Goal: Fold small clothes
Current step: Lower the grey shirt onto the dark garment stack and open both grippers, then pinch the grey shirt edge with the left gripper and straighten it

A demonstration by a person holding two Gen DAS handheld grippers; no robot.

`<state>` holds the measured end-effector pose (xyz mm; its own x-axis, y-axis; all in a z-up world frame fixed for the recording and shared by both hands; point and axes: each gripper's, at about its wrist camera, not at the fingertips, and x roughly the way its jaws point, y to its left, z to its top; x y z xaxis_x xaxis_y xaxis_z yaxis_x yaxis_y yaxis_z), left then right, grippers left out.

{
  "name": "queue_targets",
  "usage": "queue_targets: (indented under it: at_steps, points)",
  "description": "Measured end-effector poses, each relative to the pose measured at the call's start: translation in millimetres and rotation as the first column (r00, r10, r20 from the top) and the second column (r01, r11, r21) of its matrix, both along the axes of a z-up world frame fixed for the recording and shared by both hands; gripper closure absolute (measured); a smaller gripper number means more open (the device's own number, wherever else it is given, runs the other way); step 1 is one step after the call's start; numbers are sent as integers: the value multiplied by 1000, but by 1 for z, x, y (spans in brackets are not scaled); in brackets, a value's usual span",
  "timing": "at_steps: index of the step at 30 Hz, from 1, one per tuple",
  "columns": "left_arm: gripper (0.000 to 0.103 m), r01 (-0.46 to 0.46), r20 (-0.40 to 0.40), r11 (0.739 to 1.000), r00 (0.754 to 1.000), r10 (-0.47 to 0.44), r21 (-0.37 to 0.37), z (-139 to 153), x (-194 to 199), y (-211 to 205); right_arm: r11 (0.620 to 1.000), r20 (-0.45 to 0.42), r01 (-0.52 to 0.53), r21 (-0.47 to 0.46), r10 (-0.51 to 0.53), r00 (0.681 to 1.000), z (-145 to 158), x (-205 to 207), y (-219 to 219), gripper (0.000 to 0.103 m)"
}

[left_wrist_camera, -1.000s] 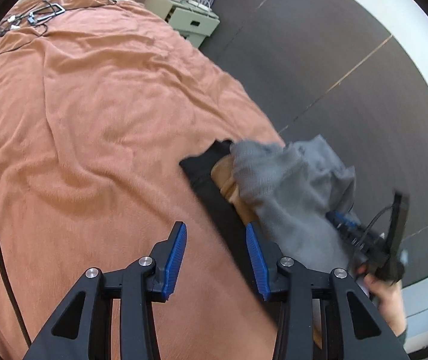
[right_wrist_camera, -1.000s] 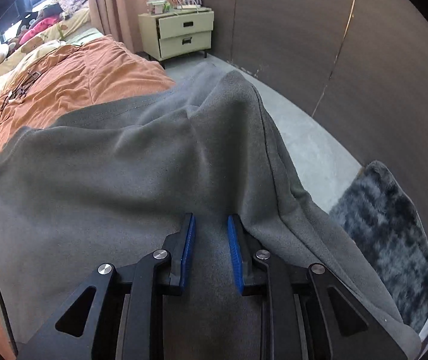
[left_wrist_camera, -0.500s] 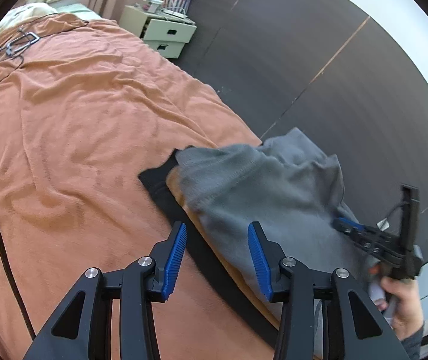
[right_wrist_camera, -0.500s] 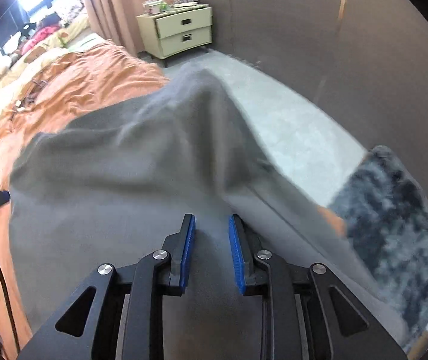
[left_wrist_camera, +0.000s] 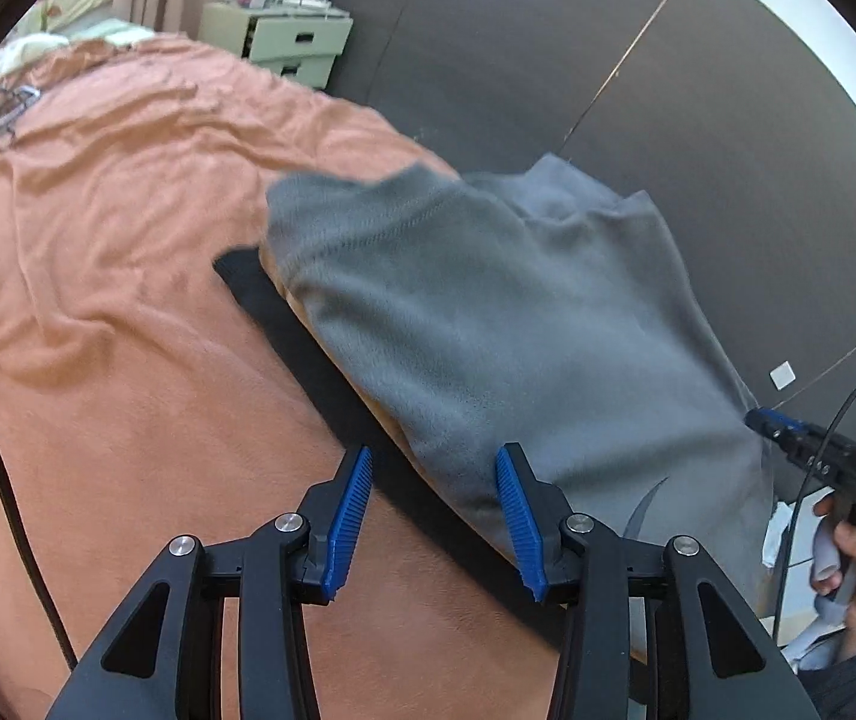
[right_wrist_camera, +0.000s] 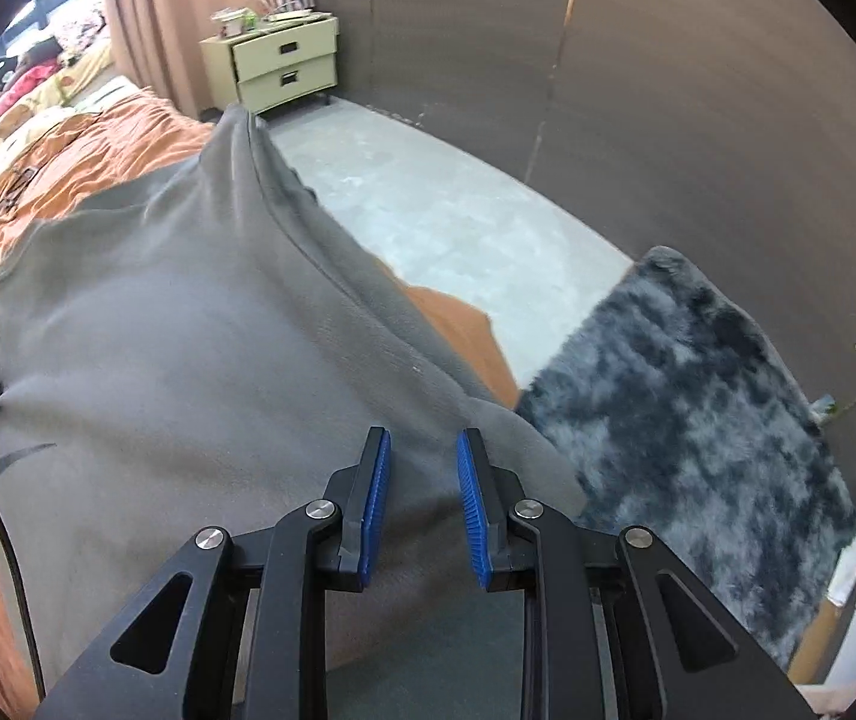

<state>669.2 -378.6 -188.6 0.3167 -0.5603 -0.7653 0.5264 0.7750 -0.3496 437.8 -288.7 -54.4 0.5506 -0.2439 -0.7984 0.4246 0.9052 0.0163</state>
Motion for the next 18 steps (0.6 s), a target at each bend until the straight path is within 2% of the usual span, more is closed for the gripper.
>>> queue_targets:
  at_steps: [3, 8, 12, 16, 18]
  points:
    - [57, -20, 39, 1000, 999, 20, -9, 12, 7, 7, 999, 46, -37, -22, 38, 998, 23, 16, 16, 82]
    - [57, -7, 117, 1000, 993, 8, -5, 24, 21, 5, 991, 66, -127, -28, 129, 989, 51, 58, 47, 82]
    - [72, 38, 140, 999, 990, -35, -16, 24, 36, -6, 988, 58, -152, 3, 152, 987, 58, 96, 50, 83]
    - [75, 75, 142, 997, 987, -75, 4, 19, 51, -24, 988, 61, -140, 60, 136, 989, 54, 131, 32, 83]
    - [82, 85, 131, 996, 988, -88, 22, 13, 62, -32, 988, 58, -131, 87, 126, 990, 50, 148, 23, 84]
